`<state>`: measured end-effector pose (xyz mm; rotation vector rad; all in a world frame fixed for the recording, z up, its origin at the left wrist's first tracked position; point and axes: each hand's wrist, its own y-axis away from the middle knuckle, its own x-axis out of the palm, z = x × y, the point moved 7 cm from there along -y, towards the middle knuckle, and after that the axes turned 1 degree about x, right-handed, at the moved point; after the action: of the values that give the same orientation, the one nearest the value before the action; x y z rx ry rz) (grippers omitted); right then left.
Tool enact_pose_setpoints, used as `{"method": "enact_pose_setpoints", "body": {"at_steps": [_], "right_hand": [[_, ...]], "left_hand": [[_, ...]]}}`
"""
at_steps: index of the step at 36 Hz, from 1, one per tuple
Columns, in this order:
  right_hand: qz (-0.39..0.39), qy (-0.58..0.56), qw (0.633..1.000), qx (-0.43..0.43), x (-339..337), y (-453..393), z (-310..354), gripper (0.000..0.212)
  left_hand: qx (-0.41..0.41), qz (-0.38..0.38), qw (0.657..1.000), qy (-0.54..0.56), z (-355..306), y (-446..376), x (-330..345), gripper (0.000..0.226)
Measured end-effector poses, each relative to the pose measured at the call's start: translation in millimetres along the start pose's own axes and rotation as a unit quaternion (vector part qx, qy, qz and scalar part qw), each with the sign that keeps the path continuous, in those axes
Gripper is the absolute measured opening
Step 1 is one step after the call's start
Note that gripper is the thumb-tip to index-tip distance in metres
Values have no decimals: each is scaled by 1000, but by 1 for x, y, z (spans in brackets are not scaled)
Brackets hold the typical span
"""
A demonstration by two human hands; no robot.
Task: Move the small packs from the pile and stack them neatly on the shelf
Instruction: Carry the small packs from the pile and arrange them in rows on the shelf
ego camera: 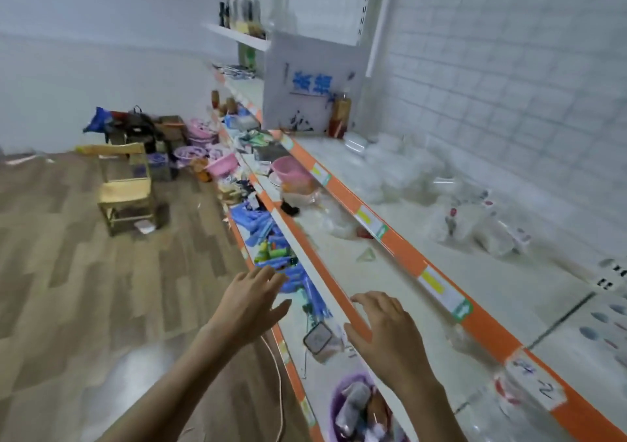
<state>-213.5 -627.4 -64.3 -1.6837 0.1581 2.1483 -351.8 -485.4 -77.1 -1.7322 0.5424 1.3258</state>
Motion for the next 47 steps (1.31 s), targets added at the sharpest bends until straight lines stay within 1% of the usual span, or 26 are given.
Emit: {"method": "enact_pose_setpoints", "body": {"at_steps": [5,9,13,18,23,26,29,32,34,37,41,44,47], "right_hand": [[-15,-1,999,37,10,-68,11,41],[-9,1,998,57,18,-119,26,40],[-3,-3,997,76,28,-163,37,38],[-2,-5,996,90,35,-213,38,37],[-29,-4,994,103,22,-262,19,37],[-56,7,993,102,8,-298,3,37],[-86,5,991,107,-4,-342,-20,35],[-113,6,987,110,-17,-386,-45,34],[-116,-7,987,114,-24,-414,-61,33],[-91,-30,987,128,-30,-454,-83,32],[-19,-63,985,159,-25,-501,-105,27],[44,-28,986,156,-12,-522,-111,32],[76,19,985,155,-4,-533,-115,37]], "left_hand": [[26,-25,999,5,58,-53,9,32],[42,-24,998,29,103,-93,15,35],[61,-13,997,49,142,-127,28,31],[90,13,994,68,171,-167,49,42],[104,31,990,93,187,-219,68,36],[106,36,985,129,193,-260,73,40],[121,7,986,110,198,-308,73,41],[109,15,987,118,204,-361,79,45],[116,10,986,116,206,-396,85,47],[143,26,984,106,203,-447,91,49],[162,31,983,80,202,-508,102,45],[176,51,979,88,198,-538,117,42],[193,77,974,91,191,-559,133,44]]}}
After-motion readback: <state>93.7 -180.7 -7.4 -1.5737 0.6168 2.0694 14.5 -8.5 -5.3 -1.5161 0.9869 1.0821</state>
